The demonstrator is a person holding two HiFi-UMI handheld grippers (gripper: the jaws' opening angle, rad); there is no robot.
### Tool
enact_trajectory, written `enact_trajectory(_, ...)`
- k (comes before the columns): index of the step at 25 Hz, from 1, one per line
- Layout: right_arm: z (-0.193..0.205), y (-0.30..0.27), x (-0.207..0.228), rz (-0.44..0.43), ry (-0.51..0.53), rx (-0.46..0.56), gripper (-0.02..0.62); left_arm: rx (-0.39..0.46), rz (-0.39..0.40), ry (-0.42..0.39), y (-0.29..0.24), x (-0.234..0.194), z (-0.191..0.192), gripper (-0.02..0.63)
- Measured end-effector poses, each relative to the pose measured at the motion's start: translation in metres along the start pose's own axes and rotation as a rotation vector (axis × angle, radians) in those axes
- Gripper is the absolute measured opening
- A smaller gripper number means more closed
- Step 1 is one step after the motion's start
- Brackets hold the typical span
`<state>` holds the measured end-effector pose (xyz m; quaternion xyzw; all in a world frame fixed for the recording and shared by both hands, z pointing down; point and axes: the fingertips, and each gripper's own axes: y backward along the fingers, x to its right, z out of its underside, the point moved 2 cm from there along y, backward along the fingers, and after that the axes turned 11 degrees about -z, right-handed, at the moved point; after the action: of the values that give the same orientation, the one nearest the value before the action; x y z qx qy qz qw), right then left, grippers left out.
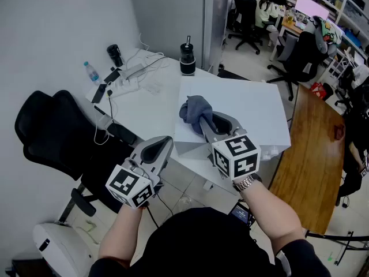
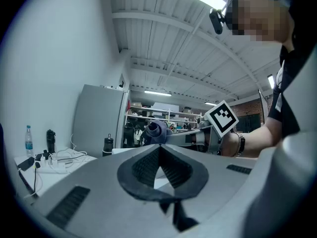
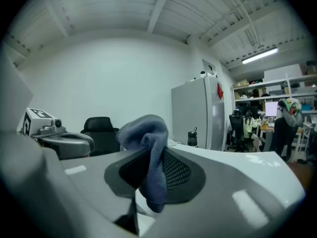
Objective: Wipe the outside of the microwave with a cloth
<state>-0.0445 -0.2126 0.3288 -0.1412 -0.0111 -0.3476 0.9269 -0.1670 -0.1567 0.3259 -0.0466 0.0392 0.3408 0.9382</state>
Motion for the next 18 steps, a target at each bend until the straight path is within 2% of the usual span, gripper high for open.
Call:
enact_trajectory(7, -0.001, -0.071, 0.008, 0.018, -0.005, -0.083, 0.074, -0.003, -0.001, 0.01, -0.013, -0.058, -0.004, 0.005)
enact_trajectory(18, 0.02, -0.131, 0.031, 0.054, -0.012, -0.238, 0.074, -0.023, 0.028, 0.042, -0.038, -0.102, 0.005, 0.005)
